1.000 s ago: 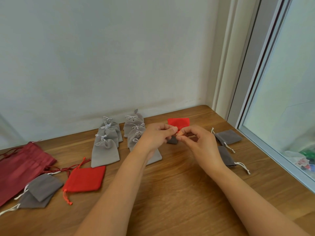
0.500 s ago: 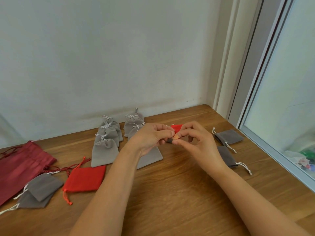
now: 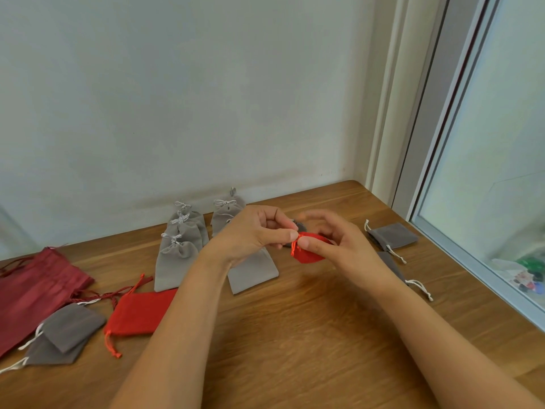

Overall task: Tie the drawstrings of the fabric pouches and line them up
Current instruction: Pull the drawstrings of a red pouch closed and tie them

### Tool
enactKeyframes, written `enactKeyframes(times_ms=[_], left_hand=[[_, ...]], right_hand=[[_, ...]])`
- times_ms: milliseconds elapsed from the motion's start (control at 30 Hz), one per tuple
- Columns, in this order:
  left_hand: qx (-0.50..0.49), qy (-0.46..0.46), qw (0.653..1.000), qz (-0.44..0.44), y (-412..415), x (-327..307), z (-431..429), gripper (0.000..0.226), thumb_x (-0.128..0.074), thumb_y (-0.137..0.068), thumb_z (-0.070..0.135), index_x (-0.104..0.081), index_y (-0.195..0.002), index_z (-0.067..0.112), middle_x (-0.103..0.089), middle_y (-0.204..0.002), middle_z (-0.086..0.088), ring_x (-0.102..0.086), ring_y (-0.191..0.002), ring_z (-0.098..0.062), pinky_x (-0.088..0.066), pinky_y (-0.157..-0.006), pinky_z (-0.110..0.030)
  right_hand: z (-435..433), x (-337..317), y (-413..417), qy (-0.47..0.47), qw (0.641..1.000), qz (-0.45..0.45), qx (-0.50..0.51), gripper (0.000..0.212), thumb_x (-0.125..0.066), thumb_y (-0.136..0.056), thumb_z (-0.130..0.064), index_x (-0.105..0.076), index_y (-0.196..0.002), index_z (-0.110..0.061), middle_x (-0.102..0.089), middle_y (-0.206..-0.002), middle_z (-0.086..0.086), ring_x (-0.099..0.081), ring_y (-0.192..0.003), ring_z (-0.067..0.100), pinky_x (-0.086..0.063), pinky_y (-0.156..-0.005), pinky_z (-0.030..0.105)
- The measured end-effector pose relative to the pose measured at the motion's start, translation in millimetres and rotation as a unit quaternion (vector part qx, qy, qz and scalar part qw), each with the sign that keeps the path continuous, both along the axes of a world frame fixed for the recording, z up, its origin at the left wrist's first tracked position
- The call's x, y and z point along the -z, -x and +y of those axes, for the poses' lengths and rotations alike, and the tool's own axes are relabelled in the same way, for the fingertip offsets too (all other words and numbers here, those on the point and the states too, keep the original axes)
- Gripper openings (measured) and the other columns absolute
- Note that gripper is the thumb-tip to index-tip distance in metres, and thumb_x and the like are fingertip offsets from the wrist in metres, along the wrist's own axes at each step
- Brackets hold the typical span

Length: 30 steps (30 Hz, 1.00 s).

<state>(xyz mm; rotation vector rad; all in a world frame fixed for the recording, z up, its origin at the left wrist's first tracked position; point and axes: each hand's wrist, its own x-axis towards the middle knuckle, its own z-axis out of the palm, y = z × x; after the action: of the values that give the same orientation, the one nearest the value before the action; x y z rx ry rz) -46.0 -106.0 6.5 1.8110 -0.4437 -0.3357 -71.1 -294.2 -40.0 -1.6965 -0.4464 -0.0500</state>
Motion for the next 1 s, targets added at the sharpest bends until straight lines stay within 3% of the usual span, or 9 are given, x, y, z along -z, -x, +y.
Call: enactKeyframes(times_ms=[100,233,433,567,700,833,933,1000], left_hand=[[-0.001,-0.021,0.999,-0.025,0,1,0,0.011,-0.07,-0.081,-0.001,-0.065,-0.078,0.009,-0.069,-0.067,0.004,-0.061,-0.063,-0.005,-0.049,-0.059,-0.015],[-0.01,-0.081,0.995,-0.061,0,5,-4,0.01,-0.071,-0.08,-0.001,-0.067,-0.08,0.009,-0.071,-0.074,-0.001,-0.065,-0.07,-0.01,-0.051,-0.065,-0.018],[-0.03,-0.184,0.977,-0.106,4,2,-11,0.015,-0.07,-0.078,0.004,-0.073,-0.087,0.016,-0.071,-0.073,0.001,-0.063,-0.065,-0.006,-0.051,-0.066,-0.02],[-0.042,-0.244,0.954,-0.17,6,1,-18,0.014,-0.069,-0.08,0.007,-0.077,-0.087,0.016,-0.069,-0.069,0.01,-0.063,-0.064,0.001,-0.054,-0.069,-0.018],[-0.036,-0.289,0.94,-0.179,7,0,-26,0.013,-0.066,-0.083,0.006,-0.075,-0.092,0.008,-0.073,-0.082,-0.006,-0.065,-0.071,-0.01,-0.055,-0.074,-0.026],[-0.023,-0.237,0.954,-0.182,9,3,-25,0.01,-0.067,-0.082,0.006,-0.074,-0.084,0.013,-0.07,-0.074,-0.002,-0.058,-0.063,0.002,-0.048,-0.063,-0.013],[-0.032,-0.201,0.959,-0.199,7,6,-21,0.011,-0.066,-0.085,0.008,-0.072,-0.084,0.017,-0.067,-0.07,0.005,-0.056,-0.062,0.005,-0.043,-0.061,-0.007],[-0.045,-0.191,0.956,-0.217,7,8,-19,0.011,-0.064,-0.088,0.009,-0.071,-0.088,0.018,-0.065,-0.072,0.009,-0.058,-0.063,0.006,-0.043,-0.061,-0.008]], right_hand=[[0,0,-1,0.011,1.0,-0.008,0.002,0.024,-0.066,-0.077,-0.036,-0.073,-0.098,-0.025,-0.073,-0.095,-0.006,-0.065,-0.091,0.006,-0.053,-0.08,0.02],[-2,2,-3,0.046,0.999,0.023,0.014,0.014,-0.068,-0.082,-0.032,-0.074,-0.088,-0.02,-0.07,-0.079,-0.007,-0.065,-0.074,0.004,-0.05,-0.064,0.017],[0,6,-5,0.073,0.996,0.054,0.015,0.013,-0.066,-0.087,-0.029,-0.071,-0.089,-0.017,-0.069,-0.077,-0.005,-0.067,-0.069,0.011,-0.055,-0.065,0.029],[-2,4,-4,0.07,0.995,0.077,0.007,0.02,-0.063,-0.09,-0.027,-0.069,-0.096,-0.009,-0.069,-0.08,0.002,-0.069,-0.067,0.014,-0.057,-0.062,0.027],[-3,3,-3,0.062,0.993,0.097,-0.004,0.024,-0.061,-0.092,-0.027,-0.069,-0.097,-0.005,-0.07,-0.08,0.006,-0.069,-0.066,0.017,-0.057,-0.06,0.028],[-7,1,-6,-0.024,0.986,0.163,-0.023,0.035,-0.049,-0.099,-0.024,-0.064,-0.092,0.007,-0.064,-0.068,0.008,-0.063,-0.059,0.019,-0.053,-0.058,0.03],[-7,4,-10,-0.07,0.981,0.178,-0.024,0.021,-0.051,-0.098,-0.016,-0.067,-0.09,-0.005,-0.065,-0.075,0.005,-0.059,-0.069,0.014,-0.048,-0.069,0.026],[-6,5,-12,-0.105,0.979,0.175,-0.017,0.008,-0.058,-0.092,-0.013,-0.065,-0.093,-0.009,-0.067,-0.08,0.003,-0.061,-0.073,0.011,-0.049,-0.069,0.021]])
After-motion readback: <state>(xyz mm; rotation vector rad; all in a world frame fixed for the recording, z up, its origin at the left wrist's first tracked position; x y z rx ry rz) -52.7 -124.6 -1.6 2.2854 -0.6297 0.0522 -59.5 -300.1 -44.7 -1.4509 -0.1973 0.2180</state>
